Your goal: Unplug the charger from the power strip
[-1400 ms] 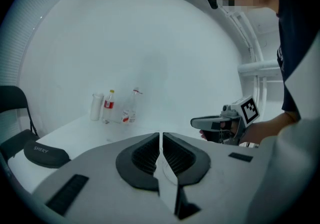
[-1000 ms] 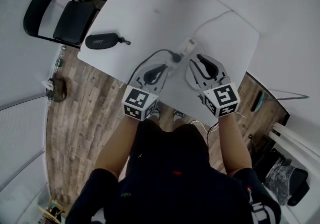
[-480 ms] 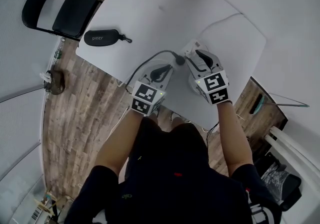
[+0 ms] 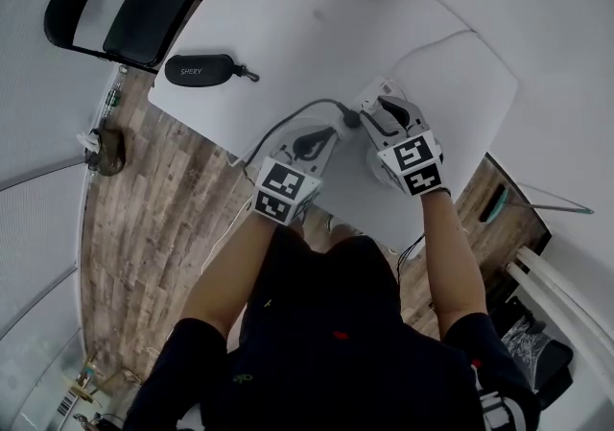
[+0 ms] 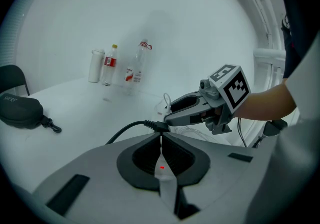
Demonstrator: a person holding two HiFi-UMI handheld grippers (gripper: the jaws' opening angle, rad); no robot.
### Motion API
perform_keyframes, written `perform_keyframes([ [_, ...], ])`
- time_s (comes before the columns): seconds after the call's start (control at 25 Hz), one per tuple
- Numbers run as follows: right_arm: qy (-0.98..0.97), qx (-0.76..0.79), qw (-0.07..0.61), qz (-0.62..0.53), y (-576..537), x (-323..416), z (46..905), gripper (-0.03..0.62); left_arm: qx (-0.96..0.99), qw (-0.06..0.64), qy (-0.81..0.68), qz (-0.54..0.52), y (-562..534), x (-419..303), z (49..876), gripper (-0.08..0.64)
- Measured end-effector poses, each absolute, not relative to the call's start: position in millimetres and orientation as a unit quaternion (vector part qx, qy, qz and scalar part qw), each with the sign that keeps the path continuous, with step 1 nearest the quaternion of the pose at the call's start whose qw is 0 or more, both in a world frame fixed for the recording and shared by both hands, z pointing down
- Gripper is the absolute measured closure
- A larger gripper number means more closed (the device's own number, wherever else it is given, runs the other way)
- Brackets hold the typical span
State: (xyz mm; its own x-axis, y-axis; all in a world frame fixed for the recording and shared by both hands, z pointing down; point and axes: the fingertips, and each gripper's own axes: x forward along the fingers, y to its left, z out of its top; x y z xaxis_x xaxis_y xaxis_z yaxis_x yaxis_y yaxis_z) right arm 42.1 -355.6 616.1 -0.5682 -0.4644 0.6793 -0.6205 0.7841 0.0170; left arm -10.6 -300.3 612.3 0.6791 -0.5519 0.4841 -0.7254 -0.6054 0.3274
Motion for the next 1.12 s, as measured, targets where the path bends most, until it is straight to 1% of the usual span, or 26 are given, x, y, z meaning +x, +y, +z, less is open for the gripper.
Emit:
perform_keyframes([
  [0.4, -0.876, 0.325, 0.343, 0.098, -354.5, 44.5, 615.0, 0.433, 0.877, 0.238, -0.365, 0.204, -300.7, -9.2, 614.9, 0.529],
  [0.84, -0.875, 0.348, 0.321, 0.102, -350.0, 49.5, 611.8, 0.437, 0.871, 0.256, -0.365, 0.209, -300.7, -10.0, 617.1, 0.531],
  [0.96, -0.881, 0.357, 0.3, 0.079, -355.5, 44.4, 589.5, 0.437, 0.871, 0.261, -0.361, 0.209, -300.4, -9.6, 616.4, 0.531],
  [1.04, -0.882, 0.359, 0.299, 0.058, -366.3, 36.4, 569.9, 0.436, 0.871, 0.264, -0.361, 0.205, -301.0, -10.9, 616.3, 0.531],
  [1.12, -0.886, 0.36, 0.286, 0.06, -373.4, 32.6, 551.0, 0.436, 0.868, 0.271, -0.364, 0.201, -300.6, -11.6, 616.8, 0.531],
])
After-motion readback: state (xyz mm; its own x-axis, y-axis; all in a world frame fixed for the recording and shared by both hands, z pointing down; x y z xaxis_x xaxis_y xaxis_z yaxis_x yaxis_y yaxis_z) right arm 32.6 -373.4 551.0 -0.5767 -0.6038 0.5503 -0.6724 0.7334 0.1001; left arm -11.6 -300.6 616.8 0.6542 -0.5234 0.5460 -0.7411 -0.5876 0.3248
